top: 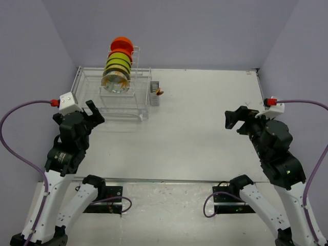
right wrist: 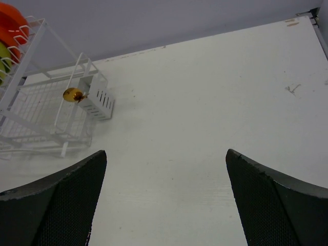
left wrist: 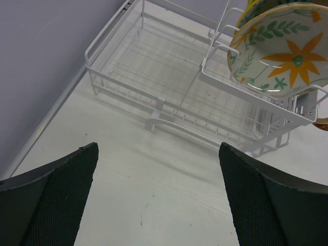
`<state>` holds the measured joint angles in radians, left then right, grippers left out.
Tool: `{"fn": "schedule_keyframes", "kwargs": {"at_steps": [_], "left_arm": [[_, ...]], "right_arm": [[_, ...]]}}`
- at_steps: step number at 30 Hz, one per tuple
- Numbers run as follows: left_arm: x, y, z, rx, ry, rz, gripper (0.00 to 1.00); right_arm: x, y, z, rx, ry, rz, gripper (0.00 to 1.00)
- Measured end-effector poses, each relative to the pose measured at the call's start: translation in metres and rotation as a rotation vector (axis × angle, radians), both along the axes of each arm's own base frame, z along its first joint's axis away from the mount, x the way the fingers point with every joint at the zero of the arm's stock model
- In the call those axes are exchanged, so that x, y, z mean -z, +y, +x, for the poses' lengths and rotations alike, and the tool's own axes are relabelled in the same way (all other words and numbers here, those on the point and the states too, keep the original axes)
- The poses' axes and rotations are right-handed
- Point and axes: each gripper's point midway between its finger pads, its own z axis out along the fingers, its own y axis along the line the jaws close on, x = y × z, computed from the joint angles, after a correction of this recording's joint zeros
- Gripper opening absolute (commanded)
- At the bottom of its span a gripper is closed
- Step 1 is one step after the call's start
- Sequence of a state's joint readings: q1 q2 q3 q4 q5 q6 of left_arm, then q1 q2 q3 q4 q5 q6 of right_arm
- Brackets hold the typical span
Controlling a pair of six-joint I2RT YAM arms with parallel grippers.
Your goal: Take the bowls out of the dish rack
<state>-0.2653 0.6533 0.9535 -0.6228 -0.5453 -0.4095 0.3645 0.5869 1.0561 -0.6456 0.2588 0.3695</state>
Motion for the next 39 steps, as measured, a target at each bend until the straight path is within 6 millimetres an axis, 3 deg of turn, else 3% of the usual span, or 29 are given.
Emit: {"fn": "schedule_keyframes", "kwargs": {"at_steps": [6, 11, 17, 22, 30, 34, 39], "left_arm": [[-0.005, 0.003, -0.005, -0.031, -0.014, -0.033, 1.0], [-0.022, 0.0, -0.01, -0.038, -0.063, -0.117, 1.0], [-0.051, -0.038, -0.01, 0.078, -0.185, -0.415, 1.0], [-0.066, -0.077, 0.017, 0.16, -0.166, -0.641, 1.0], [-0.062, -0.108, 0.064, 0.189, -0.159, -0.819, 0.98], [-0.059, -0.12, 0.093, 0.195, -0.154, -0.866, 0.81], [-0.058, -0.12, 0.113, 0.177, -0.181, -0.882, 0.73]], "right_arm": [[0.002, -0.004, 0.0, 0.021, 0.006, -0.002, 0.99], [0.002, -0.004, -0.002, 0.022, 0.007, 0.01, 0.99], [0.0, 0.001, -0.003, 0.005, 0.007, 0.038, 0.99], [-0.004, 0.015, -0.003, -0.06, -0.002, 0.076, 0.99], [-0.007, 0.034, -0.006, -0.152, -0.006, 0.13, 0.99], [0.0, 0.039, -0.005, -0.176, 0.018, 0.136, 0.99], [0.006, 0.043, -0.003, -0.188, 0.037, 0.136, 0.99]]}}
